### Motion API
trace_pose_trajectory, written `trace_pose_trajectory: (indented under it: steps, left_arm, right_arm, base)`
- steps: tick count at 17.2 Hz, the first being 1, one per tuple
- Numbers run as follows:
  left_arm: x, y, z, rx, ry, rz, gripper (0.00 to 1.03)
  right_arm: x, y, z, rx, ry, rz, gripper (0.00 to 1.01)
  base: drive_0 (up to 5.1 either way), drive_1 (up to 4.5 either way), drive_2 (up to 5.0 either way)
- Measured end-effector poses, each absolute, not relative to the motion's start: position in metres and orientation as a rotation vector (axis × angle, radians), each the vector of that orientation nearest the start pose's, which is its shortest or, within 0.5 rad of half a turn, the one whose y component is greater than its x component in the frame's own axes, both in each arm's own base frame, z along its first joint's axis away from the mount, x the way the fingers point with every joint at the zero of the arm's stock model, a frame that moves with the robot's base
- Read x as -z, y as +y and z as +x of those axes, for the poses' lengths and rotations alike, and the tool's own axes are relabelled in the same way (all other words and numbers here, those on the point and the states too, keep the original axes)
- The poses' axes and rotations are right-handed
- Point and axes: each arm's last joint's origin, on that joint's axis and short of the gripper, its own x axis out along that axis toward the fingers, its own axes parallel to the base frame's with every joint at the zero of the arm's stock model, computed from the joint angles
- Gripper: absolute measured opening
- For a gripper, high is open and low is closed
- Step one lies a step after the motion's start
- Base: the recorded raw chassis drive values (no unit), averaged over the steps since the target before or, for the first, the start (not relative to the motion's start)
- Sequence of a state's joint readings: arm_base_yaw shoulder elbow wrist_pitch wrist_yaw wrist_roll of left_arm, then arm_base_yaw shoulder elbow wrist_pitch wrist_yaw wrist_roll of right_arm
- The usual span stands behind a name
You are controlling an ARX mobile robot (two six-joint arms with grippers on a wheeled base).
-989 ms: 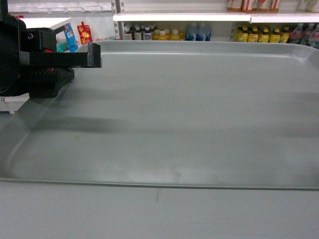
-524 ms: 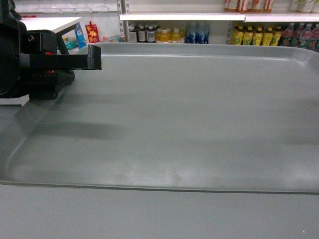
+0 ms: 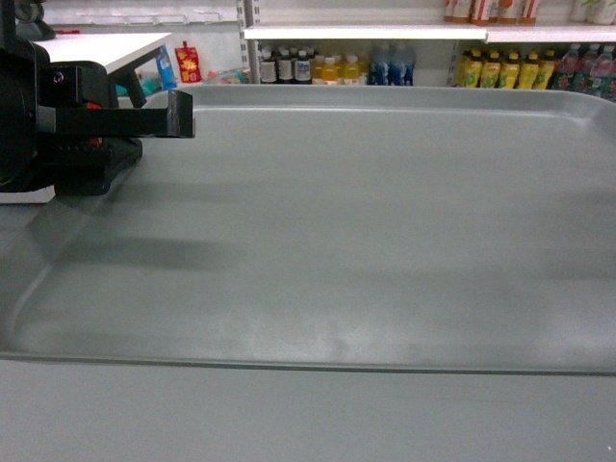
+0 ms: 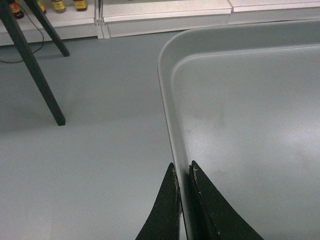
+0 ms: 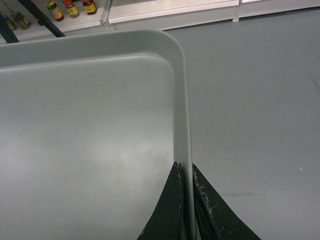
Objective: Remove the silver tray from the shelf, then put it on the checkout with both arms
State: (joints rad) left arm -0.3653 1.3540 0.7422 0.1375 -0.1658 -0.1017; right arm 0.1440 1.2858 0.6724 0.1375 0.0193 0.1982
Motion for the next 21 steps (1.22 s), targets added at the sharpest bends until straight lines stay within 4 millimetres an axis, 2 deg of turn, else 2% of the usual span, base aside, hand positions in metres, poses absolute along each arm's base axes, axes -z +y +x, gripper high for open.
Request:
trace_pose_trajectory:
  steps: [1,21]
  left_arm:
    - [-0.2259,-0.097,0.267,0.172,0.465,0.025,0.04]
    - [-0.226,-0.0969,0.267,0.172,0.465,0.025,0.04]
  right_arm:
    - [-0.2206,0.0377,0.2639,-0.075,0.484,0.155,0.03]
    - [-0.2206,0.0378,0.2643,-0.076,0.481,0.156,0.03]
  base:
    - [0.0,0.0,0.0]
    - [-5.0,2.41,2.4]
